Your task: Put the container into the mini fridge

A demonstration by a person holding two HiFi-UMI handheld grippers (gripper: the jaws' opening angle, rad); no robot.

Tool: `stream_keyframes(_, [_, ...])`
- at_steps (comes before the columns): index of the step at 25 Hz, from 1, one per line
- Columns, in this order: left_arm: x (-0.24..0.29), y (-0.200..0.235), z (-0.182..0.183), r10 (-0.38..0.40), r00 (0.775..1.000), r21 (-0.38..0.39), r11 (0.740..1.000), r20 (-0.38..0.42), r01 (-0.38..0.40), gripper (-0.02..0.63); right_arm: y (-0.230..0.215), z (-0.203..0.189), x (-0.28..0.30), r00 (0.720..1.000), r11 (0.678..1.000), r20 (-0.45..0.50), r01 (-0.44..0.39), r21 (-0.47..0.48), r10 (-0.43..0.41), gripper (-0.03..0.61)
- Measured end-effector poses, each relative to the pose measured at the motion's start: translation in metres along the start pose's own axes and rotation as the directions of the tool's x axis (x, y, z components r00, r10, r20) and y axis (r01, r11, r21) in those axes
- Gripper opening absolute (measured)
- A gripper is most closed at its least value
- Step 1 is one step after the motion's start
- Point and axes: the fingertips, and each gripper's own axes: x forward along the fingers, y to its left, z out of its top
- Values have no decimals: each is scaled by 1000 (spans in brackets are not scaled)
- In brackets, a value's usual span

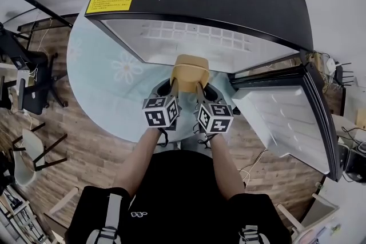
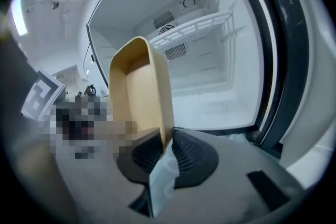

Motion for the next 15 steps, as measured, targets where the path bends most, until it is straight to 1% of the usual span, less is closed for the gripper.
stream_keyframes(8, [18, 8, 0, -14, 999, 21, 1000, -51, 15, 40, -8, -1, 19, 999, 999, -33, 11, 41, -9, 51])
stream_keyframes(12, [25, 14, -2, -8, 998, 11, 1000, -70, 9, 40, -10, -3, 27, 999, 998, -51, 16, 59, -13, 51])
stream_keyframes(15, [29, 18, -1, 2, 998, -6, 1000, -64, -3, 40, -10, -4, 33, 998, 997, -62, 17, 71, -13, 51])
